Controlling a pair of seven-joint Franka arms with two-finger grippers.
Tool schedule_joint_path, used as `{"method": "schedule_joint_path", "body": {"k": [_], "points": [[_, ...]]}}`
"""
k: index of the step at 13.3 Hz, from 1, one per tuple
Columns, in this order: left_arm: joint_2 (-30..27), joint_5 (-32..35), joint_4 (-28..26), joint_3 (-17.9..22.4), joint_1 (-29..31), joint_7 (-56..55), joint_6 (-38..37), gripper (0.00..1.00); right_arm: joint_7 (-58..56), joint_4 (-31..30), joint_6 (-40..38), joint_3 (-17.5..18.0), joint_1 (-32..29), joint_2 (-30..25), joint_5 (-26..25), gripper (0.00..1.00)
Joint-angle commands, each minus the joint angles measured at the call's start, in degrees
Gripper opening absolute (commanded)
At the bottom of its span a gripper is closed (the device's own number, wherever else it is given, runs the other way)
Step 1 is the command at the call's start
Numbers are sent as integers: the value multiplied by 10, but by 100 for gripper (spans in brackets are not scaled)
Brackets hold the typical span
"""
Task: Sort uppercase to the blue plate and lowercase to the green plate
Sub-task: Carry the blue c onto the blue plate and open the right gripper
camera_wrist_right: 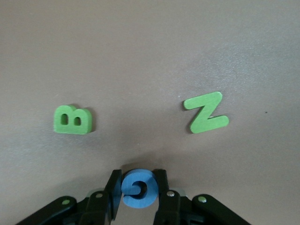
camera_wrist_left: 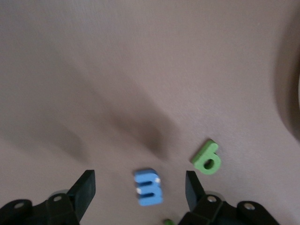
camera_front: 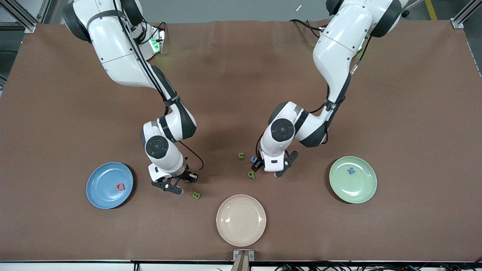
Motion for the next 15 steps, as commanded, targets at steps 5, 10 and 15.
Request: {"method": "schedule_joint_path", "body": {"k": [5, 10, 15], "points": [[26, -10, 32, 5, -26, -66, -9, 73, -86, 60, -108, -4, -54, -17, -2, 3], [30, -9, 31, 6, -25, -66, -27, 65, -358, 92, -170, -4, -161, -20, -22, 4], [39, -11, 31, 5, -25, -66, -27, 53, -607, 87, -171, 0, -256, -12, -14, 12]]}}
